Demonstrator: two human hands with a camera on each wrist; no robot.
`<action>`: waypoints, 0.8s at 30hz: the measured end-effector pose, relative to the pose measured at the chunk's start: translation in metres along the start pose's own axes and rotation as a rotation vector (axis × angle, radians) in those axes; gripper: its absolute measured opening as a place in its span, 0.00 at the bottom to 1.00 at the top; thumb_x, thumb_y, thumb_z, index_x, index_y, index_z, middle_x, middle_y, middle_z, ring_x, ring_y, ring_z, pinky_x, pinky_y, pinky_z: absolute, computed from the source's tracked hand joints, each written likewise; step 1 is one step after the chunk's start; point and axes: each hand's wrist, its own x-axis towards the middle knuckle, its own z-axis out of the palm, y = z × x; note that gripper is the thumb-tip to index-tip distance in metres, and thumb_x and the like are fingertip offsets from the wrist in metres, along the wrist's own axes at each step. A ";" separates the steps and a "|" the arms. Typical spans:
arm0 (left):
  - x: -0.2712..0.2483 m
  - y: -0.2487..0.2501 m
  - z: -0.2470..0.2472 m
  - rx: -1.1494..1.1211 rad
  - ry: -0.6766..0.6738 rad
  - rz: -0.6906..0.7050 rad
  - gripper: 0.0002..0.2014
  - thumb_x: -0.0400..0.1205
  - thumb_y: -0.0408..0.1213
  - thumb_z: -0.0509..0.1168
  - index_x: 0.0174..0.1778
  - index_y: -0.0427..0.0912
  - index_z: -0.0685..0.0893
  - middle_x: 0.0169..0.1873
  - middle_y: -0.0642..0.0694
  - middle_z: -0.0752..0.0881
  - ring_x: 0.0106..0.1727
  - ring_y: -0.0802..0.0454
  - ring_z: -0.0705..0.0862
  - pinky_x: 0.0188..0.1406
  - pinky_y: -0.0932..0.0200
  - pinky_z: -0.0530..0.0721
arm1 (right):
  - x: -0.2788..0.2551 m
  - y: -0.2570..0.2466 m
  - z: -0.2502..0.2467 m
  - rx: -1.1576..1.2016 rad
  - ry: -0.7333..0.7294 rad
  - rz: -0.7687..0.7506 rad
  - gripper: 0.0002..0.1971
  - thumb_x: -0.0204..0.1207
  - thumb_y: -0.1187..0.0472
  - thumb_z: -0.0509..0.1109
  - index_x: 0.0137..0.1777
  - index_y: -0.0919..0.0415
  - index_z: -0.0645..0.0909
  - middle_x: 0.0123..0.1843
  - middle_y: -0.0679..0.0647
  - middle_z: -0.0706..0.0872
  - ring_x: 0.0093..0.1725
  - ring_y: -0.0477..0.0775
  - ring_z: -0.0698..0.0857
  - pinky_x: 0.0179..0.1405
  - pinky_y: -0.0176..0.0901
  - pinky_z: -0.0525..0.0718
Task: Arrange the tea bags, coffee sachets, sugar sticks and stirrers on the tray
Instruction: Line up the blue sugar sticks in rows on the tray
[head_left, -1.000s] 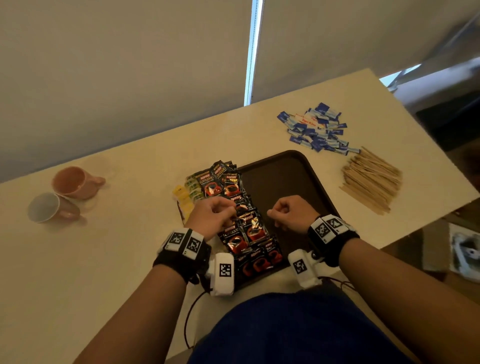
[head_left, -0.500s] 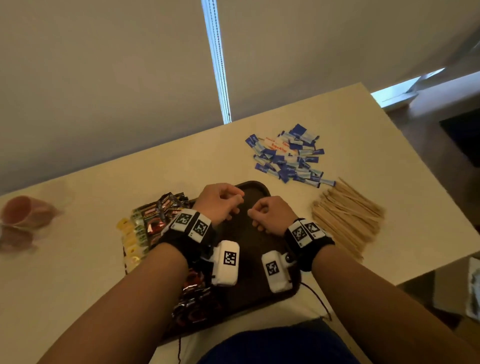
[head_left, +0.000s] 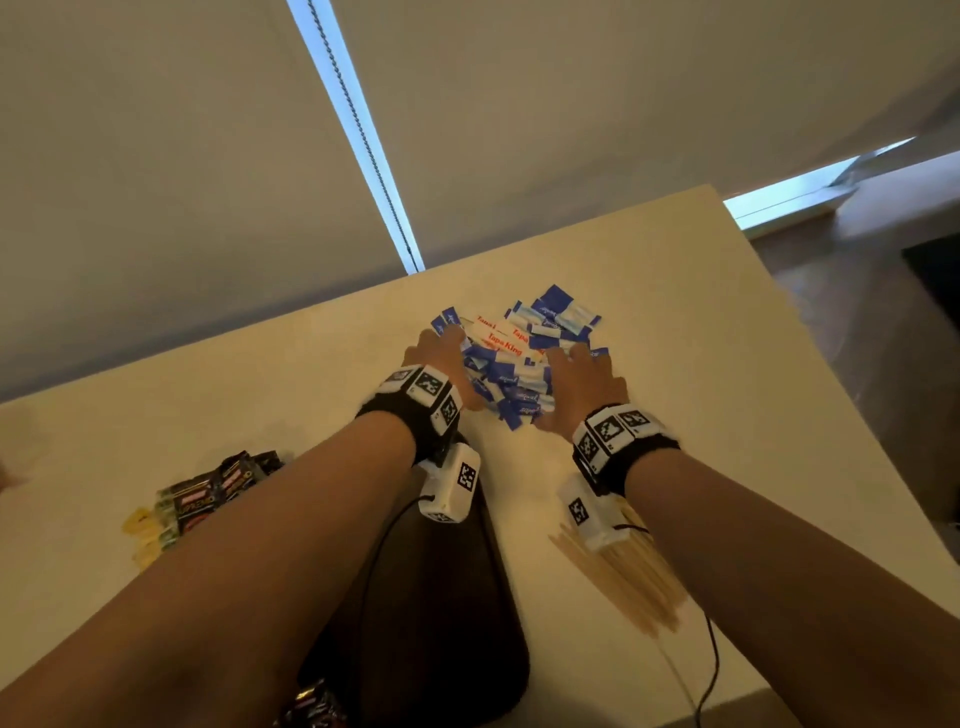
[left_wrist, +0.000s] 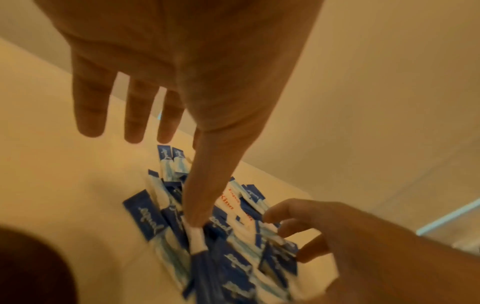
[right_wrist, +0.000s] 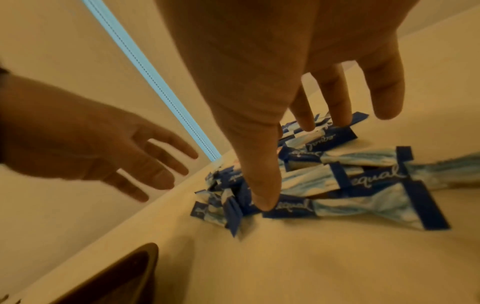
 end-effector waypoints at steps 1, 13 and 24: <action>0.011 0.003 0.000 0.071 -0.018 0.001 0.55 0.67 0.45 0.84 0.85 0.52 0.57 0.81 0.40 0.62 0.80 0.35 0.65 0.77 0.37 0.71 | 0.003 0.002 0.001 -0.016 -0.022 0.005 0.48 0.66 0.46 0.83 0.81 0.50 0.57 0.82 0.56 0.59 0.80 0.68 0.62 0.71 0.67 0.73; 0.045 0.014 0.017 0.127 0.015 0.036 0.54 0.65 0.49 0.85 0.82 0.50 0.59 0.77 0.41 0.62 0.76 0.35 0.67 0.71 0.39 0.76 | 0.030 0.015 0.007 0.063 0.021 -0.148 0.30 0.77 0.54 0.74 0.77 0.51 0.68 0.75 0.59 0.67 0.69 0.66 0.72 0.65 0.56 0.79; 0.024 0.014 0.026 -0.007 0.012 -0.027 0.52 0.62 0.51 0.86 0.79 0.47 0.65 0.76 0.40 0.62 0.72 0.38 0.76 0.70 0.44 0.81 | 0.038 0.010 -0.005 0.020 -0.002 -0.182 0.20 0.82 0.61 0.68 0.74 0.55 0.75 0.67 0.59 0.79 0.66 0.63 0.81 0.61 0.50 0.79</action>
